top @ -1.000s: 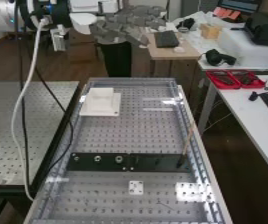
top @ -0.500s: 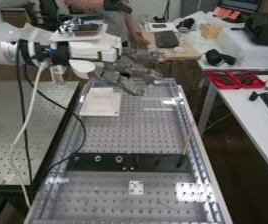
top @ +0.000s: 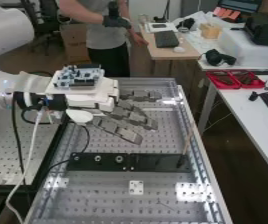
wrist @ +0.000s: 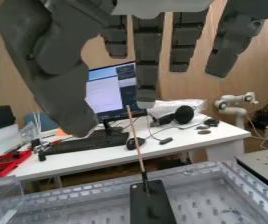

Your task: Grab the paper clip and place it in the clear container

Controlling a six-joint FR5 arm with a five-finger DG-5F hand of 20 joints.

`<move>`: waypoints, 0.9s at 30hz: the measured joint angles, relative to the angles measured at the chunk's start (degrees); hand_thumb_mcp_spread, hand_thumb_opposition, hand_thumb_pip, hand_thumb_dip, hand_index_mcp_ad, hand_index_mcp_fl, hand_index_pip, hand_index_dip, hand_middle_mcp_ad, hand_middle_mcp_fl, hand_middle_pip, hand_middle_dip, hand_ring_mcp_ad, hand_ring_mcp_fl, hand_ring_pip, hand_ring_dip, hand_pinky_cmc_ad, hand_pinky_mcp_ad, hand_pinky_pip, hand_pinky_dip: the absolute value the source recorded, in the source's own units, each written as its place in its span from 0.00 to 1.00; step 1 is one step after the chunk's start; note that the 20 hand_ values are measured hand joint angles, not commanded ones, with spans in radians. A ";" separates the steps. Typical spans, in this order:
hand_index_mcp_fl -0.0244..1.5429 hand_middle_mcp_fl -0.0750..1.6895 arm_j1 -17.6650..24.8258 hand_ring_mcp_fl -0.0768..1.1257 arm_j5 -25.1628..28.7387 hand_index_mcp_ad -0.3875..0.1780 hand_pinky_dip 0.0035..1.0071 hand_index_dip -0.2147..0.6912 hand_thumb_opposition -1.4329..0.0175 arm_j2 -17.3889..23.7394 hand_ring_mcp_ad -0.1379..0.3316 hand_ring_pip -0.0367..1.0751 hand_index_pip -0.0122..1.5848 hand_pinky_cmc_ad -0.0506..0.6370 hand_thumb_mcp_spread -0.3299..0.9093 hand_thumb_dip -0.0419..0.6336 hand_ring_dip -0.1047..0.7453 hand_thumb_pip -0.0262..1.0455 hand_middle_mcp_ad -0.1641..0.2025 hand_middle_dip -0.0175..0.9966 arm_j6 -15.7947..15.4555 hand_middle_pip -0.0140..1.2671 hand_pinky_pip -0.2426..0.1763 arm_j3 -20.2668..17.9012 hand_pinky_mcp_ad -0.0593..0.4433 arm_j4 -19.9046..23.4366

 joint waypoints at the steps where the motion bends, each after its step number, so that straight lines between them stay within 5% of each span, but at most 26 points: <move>1: 0.06 0.30 -0.74 0.16 -0.97 0.62 0.35 0.09 0.43 -0.80 0.61 0.12 0.08 0.59 0.58 0.48 0.33 0.72 0.65 0.46 0.17 0.12 0.40 0.02 0.72 0.49; 13: 0.10 0.29 -6.17 0.26 -8.91 0.58 0.26 0.06 0.43 -6.91 0.56 0.17 0.08 0.56 0.63 0.51 0.46 0.75 0.66 0.52 0.35 0.37 0.50 2.64 0.71 3.95; 27: 0.17 0.31 -8.18 0.34 -11.51 0.51 0.21 0.06 0.40 -11.40 0.48 0.22 0.08 0.55 0.69 0.53 0.61 0.71 0.65 0.60 -1.93 0.50 0.59 5.41 0.64 4.71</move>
